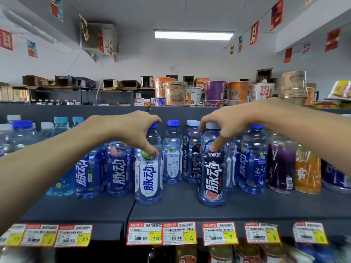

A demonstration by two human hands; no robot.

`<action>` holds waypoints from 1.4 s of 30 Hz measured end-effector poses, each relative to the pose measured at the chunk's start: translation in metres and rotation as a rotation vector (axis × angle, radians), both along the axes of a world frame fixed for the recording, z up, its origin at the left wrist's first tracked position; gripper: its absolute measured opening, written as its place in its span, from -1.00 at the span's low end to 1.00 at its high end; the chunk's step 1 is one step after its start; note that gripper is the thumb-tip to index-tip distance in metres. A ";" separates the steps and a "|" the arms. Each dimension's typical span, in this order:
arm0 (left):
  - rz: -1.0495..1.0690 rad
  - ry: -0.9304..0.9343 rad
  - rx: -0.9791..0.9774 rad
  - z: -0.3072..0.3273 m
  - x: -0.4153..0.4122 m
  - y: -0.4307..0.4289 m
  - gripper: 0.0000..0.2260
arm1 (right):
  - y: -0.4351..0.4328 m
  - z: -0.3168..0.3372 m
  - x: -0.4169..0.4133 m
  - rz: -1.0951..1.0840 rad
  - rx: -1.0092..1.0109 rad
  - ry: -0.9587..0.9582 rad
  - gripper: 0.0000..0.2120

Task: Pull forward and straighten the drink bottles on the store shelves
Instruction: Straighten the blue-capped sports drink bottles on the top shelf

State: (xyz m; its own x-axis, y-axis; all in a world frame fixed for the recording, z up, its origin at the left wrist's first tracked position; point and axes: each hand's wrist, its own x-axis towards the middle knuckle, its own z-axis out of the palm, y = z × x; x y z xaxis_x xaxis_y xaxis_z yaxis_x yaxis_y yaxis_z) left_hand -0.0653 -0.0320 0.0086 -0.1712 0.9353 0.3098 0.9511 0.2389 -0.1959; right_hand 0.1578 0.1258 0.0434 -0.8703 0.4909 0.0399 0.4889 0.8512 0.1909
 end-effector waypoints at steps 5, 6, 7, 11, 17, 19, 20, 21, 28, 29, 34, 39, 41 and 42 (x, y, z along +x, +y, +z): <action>-0.081 -0.103 0.052 0.018 0.011 0.019 -0.17 | 0.006 0.012 -0.016 0.029 -0.033 0.158 -0.33; -0.094 -0.119 0.082 0.024 0.013 0.029 -0.25 | 0.011 0.013 -0.022 0.035 -0.024 0.234 -0.44; -0.089 -0.108 0.098 0.029 0.014 0.041 -0.32 | 0.016 0.014 -0.028 0.032 -0.010 0.285 -0.56; -0.008 -0.071 0.039 0.040 0.015 0.087 -0.41 | 0.035 0.015 -0.051 -0.046 -0.033 0.277 -0.67; -0.020 -0.073 0.014 0.040 0.002 0.120 -0.59 | 0.055 0.017 -0.070 -0.066 -0.113 0.190 -0.64; -0.033 -0.096 0.035 0.040 -0.001 0.122 -0.61 | 0.060 0.018 -0.071 -0.044 -0.100 0.199 -0.66; -0.042 -0.115 0.043 0.041 -0.002 0.122 -0.62 | 0.063 0.018 -0.071 -0.031 -0.098 0.215 -0.67; -0.057 -0.134 0.048 0.041 -0.003 0.122 -0.64 | 0.066 0.018 -0.071 -0.022 -0.104 0.242 -0.69; -0.152 -0.284 0.030 0.050 -0.014 0.110 -0.82 | 0.081 0.014 -0.070 0.035 -0.067 0.358 -0.77; -0.155 -0.311 0.023 0.051 -0.017 0.108 -0.84 | 0.080 0.015 -0.070 0.033 -0.050 0.348 -0.76; -0.164 -0.283 -0.041 0.048 -0.023 0.101 -0.78 | 0.071 0.020 -0.078 0.010 0.053 0.270 -0.65; -0.130 -0.328 0.012 0.058 -0.023 0.103 -0.67 | 0.065 0.034 -0.085 -0.050 -0.108 0.129 -0.69; -0.093 -0.292 -0.008 0.058 -0.023 0.107 -0.64 | 0.066 0.032 -0.087 -0.033 -0.129 0.103 -0.62; -0.086 -0.289 -0.008 0.057 -0.025 0.109 -0.66 | 0.066 0.029 -0.088 -0.026 -0.090 0.101 -0.61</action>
State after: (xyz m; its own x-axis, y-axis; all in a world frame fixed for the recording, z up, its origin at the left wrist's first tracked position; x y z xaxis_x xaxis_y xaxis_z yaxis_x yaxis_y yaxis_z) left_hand -0.0898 0.0771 0.0661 -0.1712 0.9523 0.2525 0.9844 0.1547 0.0840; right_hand 0.0694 0.1917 0.0729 -0.8509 0.5190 0.0812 0.5241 0.8494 0.0628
